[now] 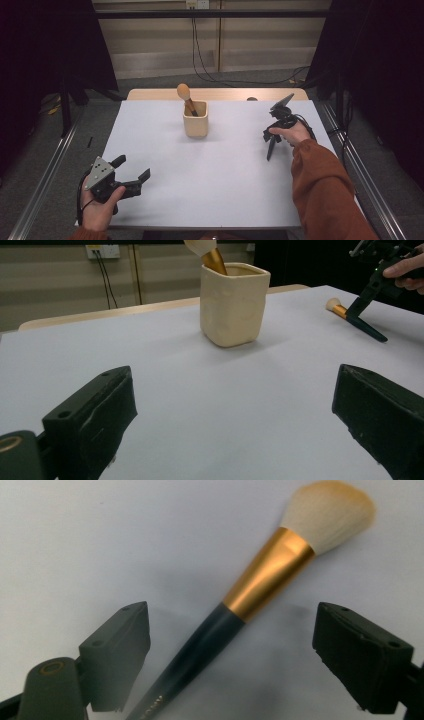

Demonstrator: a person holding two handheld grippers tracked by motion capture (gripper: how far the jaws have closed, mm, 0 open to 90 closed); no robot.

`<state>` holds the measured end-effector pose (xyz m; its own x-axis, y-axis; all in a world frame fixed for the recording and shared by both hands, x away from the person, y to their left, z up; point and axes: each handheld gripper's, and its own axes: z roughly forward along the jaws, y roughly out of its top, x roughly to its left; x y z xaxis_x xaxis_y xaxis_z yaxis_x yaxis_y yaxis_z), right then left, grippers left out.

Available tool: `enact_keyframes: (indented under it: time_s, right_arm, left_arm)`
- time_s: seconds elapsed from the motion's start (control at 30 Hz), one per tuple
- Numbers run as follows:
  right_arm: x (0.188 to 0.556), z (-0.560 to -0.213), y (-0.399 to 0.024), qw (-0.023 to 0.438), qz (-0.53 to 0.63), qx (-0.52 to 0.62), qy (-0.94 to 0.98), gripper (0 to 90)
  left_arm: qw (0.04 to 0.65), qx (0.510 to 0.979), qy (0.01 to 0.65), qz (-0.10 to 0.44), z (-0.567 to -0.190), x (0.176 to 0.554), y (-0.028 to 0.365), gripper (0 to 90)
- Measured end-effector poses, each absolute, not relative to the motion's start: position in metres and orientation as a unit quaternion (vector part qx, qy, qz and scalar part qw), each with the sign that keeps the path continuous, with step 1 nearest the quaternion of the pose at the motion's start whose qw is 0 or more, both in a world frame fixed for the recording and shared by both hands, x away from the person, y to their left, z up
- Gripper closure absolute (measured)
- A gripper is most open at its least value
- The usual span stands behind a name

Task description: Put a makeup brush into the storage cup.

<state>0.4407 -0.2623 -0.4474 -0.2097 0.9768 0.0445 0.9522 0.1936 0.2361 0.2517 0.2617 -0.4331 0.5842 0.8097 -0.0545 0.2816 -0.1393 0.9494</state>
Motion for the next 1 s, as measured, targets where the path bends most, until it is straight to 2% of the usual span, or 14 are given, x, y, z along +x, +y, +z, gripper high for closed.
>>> enact_keyframes:
  time_s: [0.3, 0.6, 1.0]
  right_arm:
    - [0.4444, -0.4557, -0.2641, 0.053, 0.095, 0.636, 0.764, 32.0]
    - [0.4446, -0.4568, -0.2612, 0.058, 0.077, 0.633, 0.768, 36.5]
    - [0.4466, -0.4538, -0.2668, 0.045, 0.072, 0.638, 0.766, 57.9]
  left_arm:
    - [0.532, 0.715, 0.381, 0.247, -0.4334, 0.2516, 0.2606, 3.7]
    - [0.532, 0.716, 0.379, 0.246, -0.4339, 0.2515, 0.2597, 3.8]
    - [0.531, 0.718, 0.378, 0.245, -0.4343, 0.2516, 0.2597, 3.8]
